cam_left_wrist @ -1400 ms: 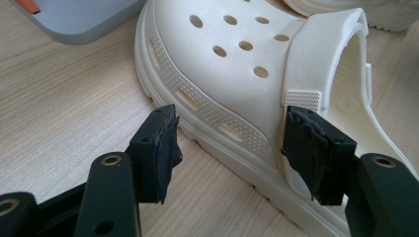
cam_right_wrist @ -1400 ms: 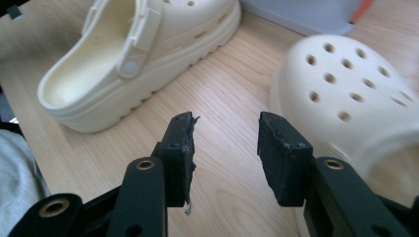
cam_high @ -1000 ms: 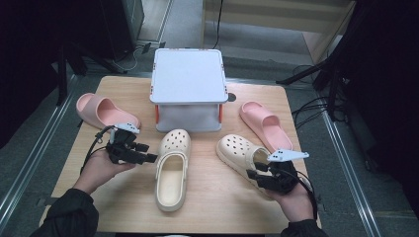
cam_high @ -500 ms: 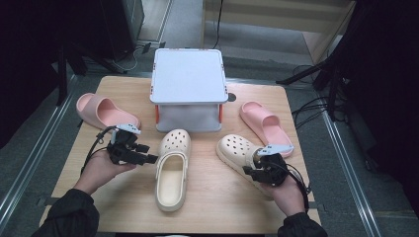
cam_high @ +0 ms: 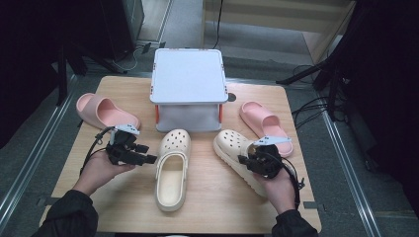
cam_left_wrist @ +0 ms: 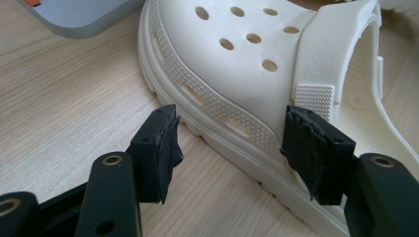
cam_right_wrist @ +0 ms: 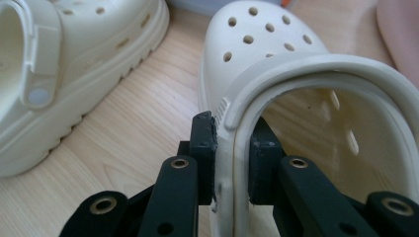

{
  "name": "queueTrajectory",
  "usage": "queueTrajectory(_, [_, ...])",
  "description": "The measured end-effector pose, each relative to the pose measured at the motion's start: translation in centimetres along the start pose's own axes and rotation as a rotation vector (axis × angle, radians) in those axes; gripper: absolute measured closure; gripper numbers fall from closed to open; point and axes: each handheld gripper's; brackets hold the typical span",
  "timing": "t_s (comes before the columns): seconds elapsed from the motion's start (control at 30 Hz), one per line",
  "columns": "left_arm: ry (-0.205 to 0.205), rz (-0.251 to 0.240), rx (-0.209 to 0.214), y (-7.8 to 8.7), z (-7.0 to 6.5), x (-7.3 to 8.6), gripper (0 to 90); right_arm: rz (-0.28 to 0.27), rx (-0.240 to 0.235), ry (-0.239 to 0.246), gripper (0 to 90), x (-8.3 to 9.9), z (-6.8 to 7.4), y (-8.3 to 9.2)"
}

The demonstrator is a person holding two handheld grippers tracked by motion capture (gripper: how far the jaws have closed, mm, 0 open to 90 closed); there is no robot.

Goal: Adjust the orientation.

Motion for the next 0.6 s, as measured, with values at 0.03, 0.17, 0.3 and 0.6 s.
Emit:
queueTrajectory(0.03, [0.001, 0.002, 0.0, 0.0, 0.0, 0.0, 38.4, -0.01, 0.009, 0.015, 77.7, -0.1, 0.4, 0.0])
queueTrajectory(0.17, [0.0, 0.002, 0.003, 0.0, -0.1, 0.0, 38.4, -0.029, 0.011, 0.051, 77.6, -0.6, 2.2, -0.6])
queueTrajectory(0.3, [-0.012, 0.002, 0.005, -0.1, -0.1, 0.0, 39.2, -0.021, 0.022, 0.075, 77.2, -0.9, 3.6, -1.7])
queueTrajectory(0.6, [-0.013, 0.001, 0.007, -0.1, -0.3, 0.0, 39.5, 0.002, 0.056, 0.105, 77.0, -1.1, 5.3, -4.1])
Point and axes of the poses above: each handheld gripper's, and its own axes: y roughly backward along the jaws, x roughly out of its underside, z roughly to its left, and after that the axes turned 14 degrees about -y, right-handed
